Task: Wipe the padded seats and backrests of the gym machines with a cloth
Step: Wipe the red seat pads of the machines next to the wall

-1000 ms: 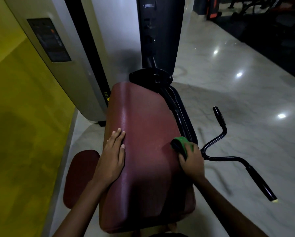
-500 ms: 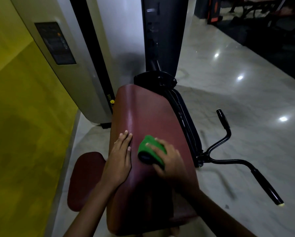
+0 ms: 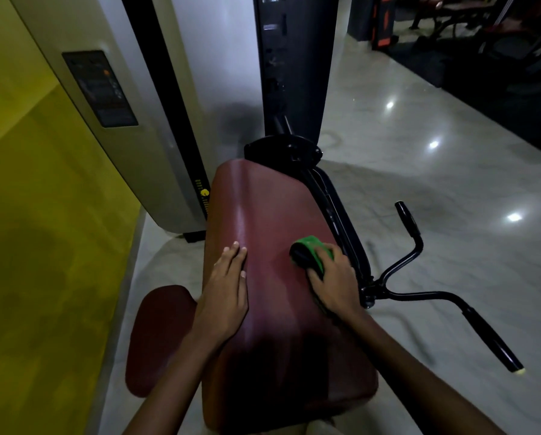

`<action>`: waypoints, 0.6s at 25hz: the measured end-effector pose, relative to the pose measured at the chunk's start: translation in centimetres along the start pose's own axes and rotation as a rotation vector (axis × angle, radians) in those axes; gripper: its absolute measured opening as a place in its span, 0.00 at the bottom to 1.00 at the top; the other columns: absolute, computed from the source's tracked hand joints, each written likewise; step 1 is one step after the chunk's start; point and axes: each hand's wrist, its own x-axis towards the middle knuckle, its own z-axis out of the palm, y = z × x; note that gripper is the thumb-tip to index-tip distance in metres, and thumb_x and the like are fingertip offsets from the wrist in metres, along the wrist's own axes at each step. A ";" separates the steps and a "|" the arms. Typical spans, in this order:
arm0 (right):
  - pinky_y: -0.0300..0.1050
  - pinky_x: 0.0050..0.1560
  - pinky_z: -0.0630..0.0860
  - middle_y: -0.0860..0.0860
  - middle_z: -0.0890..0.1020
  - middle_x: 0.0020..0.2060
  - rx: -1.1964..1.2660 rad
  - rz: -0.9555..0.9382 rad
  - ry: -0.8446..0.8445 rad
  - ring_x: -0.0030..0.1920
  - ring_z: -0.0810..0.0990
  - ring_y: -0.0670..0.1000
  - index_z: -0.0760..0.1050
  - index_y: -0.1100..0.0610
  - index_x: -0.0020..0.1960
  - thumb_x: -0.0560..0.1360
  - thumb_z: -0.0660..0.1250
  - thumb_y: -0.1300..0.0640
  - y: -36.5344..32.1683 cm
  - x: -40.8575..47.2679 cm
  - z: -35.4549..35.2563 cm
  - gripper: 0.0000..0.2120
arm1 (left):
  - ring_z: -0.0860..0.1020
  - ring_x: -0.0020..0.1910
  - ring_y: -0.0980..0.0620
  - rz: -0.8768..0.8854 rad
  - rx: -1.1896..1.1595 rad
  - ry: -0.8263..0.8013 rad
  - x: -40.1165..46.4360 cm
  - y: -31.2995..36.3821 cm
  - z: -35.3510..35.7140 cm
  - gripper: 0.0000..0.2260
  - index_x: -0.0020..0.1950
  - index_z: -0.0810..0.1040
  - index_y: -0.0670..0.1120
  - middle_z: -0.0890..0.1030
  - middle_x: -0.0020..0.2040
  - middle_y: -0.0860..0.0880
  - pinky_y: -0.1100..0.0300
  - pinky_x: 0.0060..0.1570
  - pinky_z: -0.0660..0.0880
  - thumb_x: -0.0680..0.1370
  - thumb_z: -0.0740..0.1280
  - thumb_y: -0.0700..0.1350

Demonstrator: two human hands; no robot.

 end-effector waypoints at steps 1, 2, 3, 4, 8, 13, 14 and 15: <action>0.53 0.60 0.70 0.54 0.69 0.66 -0.033 0.034 0.012 0.61 0.72 0.58 0.68 0.52 0.70 0.74 0.64 0.51 -0.6 0.0 0.0 0.24 | 0.61 0.74 0.48 0.006 0.007 -0.002 0.1 0.0 0.0 0.27 0.73 0.66 0.42 0.65 0.74 0.45 0.57 0.72 0.56 0.78 0.45 0.52; 0.53 0.60 0.69 0.54 0.69 0.66 -0.027 -0.006 0.027 0.62 0.71 0.57 0.67 0.52 0.70 0.74 0.64 0.51 -1.2 -0.5 0.1 0.25 | 0.61 0.74 0.48 0.014 0.016 -0.004 0.3 -0.2 -0.1 0.27 0.73 0.66 0.42 0.65 0.74 0.45 0.57 0.72 0.56 0.79 0.45 0.52; 0.54 0.59 0.70 0.54 0.69 0.66 -0.013 -0.095 0.032 0.61 0.71 0.56 0.68 0.51 0.70 0.73 0.63 0.50 -1.6 -1.3 0.3 0.25 | 0.61 0.74 0.49 0.018 0.022 -0.010 0.6 -0.2 -0.1 0.26 0.73 0.66 0.42 0.65 0.74 0.45 0.58 0.71 0.56 0.79 0.46 0.51; 0.54 0.57 0.71 0.55 0.70 0.66 0.008 -0.177 0.018 0.60 0.72 0.56 0.68 0.51 0.70 0.71 0.61 0.49 -1.4 -2.2 0.3 0.27 | 0.60 0.74 0.49 0.015 0.026 -0.016 0.9 -0.3 -0.1 0.25 0.73 0.66 0.43 0.65 0.74 0.46 0.58 0.72 0.55 0.80 0.47 0.50; 0.56 0.59 0.70 0.57 0.69 0.66 0.003 0.028 -0.035 0.61 0.72 0.60 0.68 0.53 0.70 0.73 0.63 0.52 2.8 1.1 0.4 0.25 | 0.59 0.75 0.50 -0.014 0.037 -0.036 2.2 -0.1 0.0 0.24 0.74 0.64 0.42 0.63 0.75 0.46 0.59 0.72 0.54 0.80 0.50 0.47; 0.58 0.58 0.70 0.60 0.70 0.65 0.005 0.136 -0.075 0.61 0.72 0.62 0.66 0.54 0.70 0.75 0.61 0.49 3.3 2.0 0.0 0.24 | 0.57 0.75 0.51 -0.065 0.056 -0.024 4.0 -0.1 0.7 0.24 0.75 0.63 0.42 0.62 0.75 0.45 0.59 0.72 0.53 0.80 0.50 0.48; 0.57 0.52 0.73 0.60 0.73 0.63 0.039 -0.030 -0.037 0.56 0.75 0.62 0.68 0.54 0.68 0.72 0.61 0.48 2.3 1.2 0.0 0.25 | 0.55 0.75 0.53 -0.077 0.057 -0.024 4.3 -0.1 0.7 0.24 0.75 0.62 0.43 0.61 0.76 0.46 0.61 0.72 0.52 0.80 0.50 0.49; 0.55 0.44 0.76 0.61 0.76 0.60 0.052 -0.209 -0.003 0.51 0.79 0.61 0.69 0.53 0.67 0.70 0.61 0.45 1.3 0.4 0.0 0.27 | 0.53 0.74 0.56 -0.084 0.053 -0.026 4.7 -0.1 0.7 0.25 0.75 0.61 0.43 0.60 0.76 0.48 0.62 0.71 0.51 0.80 0.50 0.50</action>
